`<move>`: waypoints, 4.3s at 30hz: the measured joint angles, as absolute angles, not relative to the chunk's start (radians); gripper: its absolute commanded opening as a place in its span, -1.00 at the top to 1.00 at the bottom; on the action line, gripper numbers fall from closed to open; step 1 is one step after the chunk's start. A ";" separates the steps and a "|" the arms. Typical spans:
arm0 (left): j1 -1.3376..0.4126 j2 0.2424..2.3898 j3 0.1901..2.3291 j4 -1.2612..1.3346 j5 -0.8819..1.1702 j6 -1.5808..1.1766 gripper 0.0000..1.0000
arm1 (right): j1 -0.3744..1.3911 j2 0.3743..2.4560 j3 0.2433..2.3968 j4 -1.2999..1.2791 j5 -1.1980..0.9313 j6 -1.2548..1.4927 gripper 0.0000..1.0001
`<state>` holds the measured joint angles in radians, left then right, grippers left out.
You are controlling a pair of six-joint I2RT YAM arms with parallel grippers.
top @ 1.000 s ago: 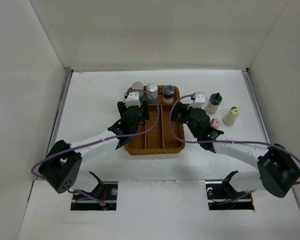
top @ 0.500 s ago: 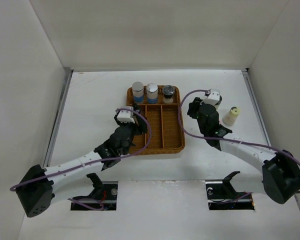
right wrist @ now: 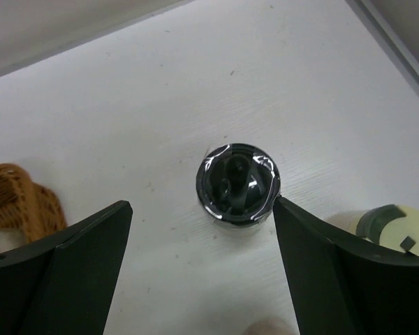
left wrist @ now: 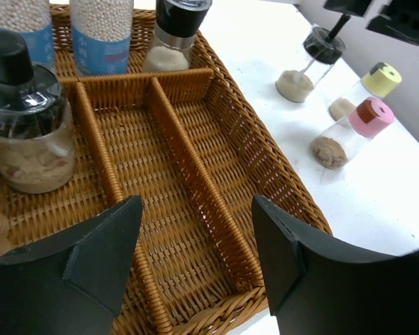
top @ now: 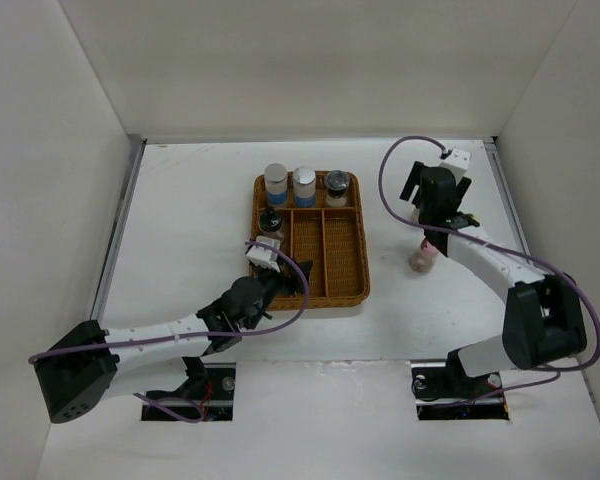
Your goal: Organize the condiment bottles
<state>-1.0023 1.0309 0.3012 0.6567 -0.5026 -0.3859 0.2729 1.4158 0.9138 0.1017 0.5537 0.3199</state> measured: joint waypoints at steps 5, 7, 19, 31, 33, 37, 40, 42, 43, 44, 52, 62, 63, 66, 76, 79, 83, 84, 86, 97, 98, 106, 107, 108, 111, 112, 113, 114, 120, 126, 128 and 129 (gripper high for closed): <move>-0.986 1.046 0.249 0.763 -0.450 -0.404 -0.28 | 0.226 1.526 1.001 0.044 0.550 0.302 -0.82; -0.986 1.047 0.236 0.796 -0.435 -0.413 -0.28 | 0.210 1.552 1.010 0.026 0.548 0.302 -0.83; -0.968 1.091 0.221 0.881 -0.410 -0.462 -0.28 | 0.163 1.692 1.113 -0.033 0.480 0.306 -0.56; -0.949 1.096 0.221 0.888 -0.409 -0.476 -0.28 | 0.143 1.708 1.118 -0.034 0.450 0.319 -0.10; -0.944 1.096 0.221 0.888 -0.409 -0.476 -0.28 | 0.143 1.698 1.114 -0.037 0.446 0.322 -0.07; -0.936 1.095 0.219 0.888 -0.410 -0.476 -0.27 | 0.150 1.621 1.085 -0.054 0.433 0.330 -0.03; -0.930 1.082 0.208 0.886 -0.410 -0.476 -0.25 | 0.174 1.512 1.070 -0.059 0.437 0.333 -0.02; -0.920 1.044 0.191 0.884 -0.414 -0.477 -0.25 | 0.218 1.427 1.053 -0.050 0.442 0.336 0.00; -0.910 1.015 0.181 0.884 -0.421 -0.477 -0.24 | 0.249 1.383 1.041 -0.043 0.443 0.339 0.01; -0.901 0.986 0.173 0.884 -0.430 -0.479 -0.24 | 0.286 1.341 1.027 -0.035 0.446 0.344 0.01; -0.882 0.843 0.144 0.886 -0.490 -0.479 -0.23 | 0.648 1.259 0.915 -0.006 0.457 0.432 0.03; -0.864 0.685 0.118 0.812 -0.534 -0.481 -0.24 | 0.885 1.533 1.071 0.034 0.486 0.442 0.02; -0.862 0.673 0.113 0.803 -0.538 -0.483 -0.24 | 0.885 1.563 1.101 0.038 0.493 0.441 0.02; -0.852 0.653 0.104 0.772 -0.540 -0.487 -0.24 | 0.885 1.649 1.171 0.056 0.515 0.436 0.01; -0.847 0.616 0.096 0.714 -0.539 -0.497 -0.26 | 0.899 1.804 1.295 0.099 0.671 0.387 -0.01; -0.846 0.625 0.096 0.713 -0.538 -0.502 -0.26 | 0.912 1.805 1.293 0.099 0.718 0.378 -0.01; -0.845 0.649 0.096 0.709 -0.535 -0.510 -0.26 | 0.919 1.790 1.260 0.126 0.738 0.386 -0.01; -0.845 0.653 0.096 0.707 -0.533 -0.511 -0.26 | 0.918 1.781 1.247 0.124 0.739 0.388 -0.01; -0.844 0.666 0.096 0.707 -0.530 -0.514 -0.26 | 0.913 1.774 1.224 0.117 0.740 0.392 -0.01; -0.834 0.691 0.096 0.704 -0.520 -0.524 -0.27 | 0.892 1.849 1.221 0.111 0.699 0.423 -0.28; -0.834 0.691 0.096 0.704 -0.519 -0.524 -0.27 | 0.890 1.850 1.224 0.112 0.699 0.423 -0.38; -0.831 0.730 0.096 0.707 -0.517 -0.529 -0.28 | 0.890 1.809 1.215 0.105 0.695 0.423 -0.74; -0.831 0.735 0.096 0.707 -0.516 -0.530 -0.29 | 0.890 1.778 1.197 0.105 0.695 0.423 -0.74; -0.832 0.738 0.096 0.706 -0.515 -0.530 -0.29 | 0.890 1.739 1.174 0.104 0.695 0.424 -0.73; -0.833 0.736 0.096 0.707 -0.512 -0.532 -0.30 | 0.890 1.563 1.064 0.104 0.699 0.435 -0.38; -0.833 0.736 0.096 0.707 -0.511 -0.532 -0.30 | 0.890 1.496 1.021 0.104 0.703 0.443 -0.11; -0.832 0.736 0.096 0.707 -0.511 -0.533 -0.30 | 0.887 1.419 0.970 0.103 0.707 0.456 0.11; -0.832 0.737 0.096 0.707 -0.511 -0.534 -0.30 | 0.879 1.338 0.915 0.098 0.712 0.477 0.24; -0.840 0.742 0.096 0.711 -0.508 -0.540 -0.32 | 0.630 0.958 0.688 -0.074 0.755 0.590 -0.05; -0.847 0.762 0.096 0.724 -0.502 -0.543 -0.32 | 0.445 0.884 0.627 -0.234 0.755 0.606 -0.70; -0.845 0.773 0.096 0.731 -0.500 -0.544 -0.32 | 0.443 0.909 0.625 -0.250 0.743 0.601 -0.70; -0.845 0.779 0.096 0.731 -0.500 -0.545 -0.33 | 0.442 0.925 0.625 -0.253 0.733 0.598 -0.69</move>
<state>-0.8448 0.7788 0.0956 0.7311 -0.4999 -0.5446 0.4419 0.9245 0.6254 -0.2535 0.7334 0.5983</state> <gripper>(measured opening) 0.659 0.847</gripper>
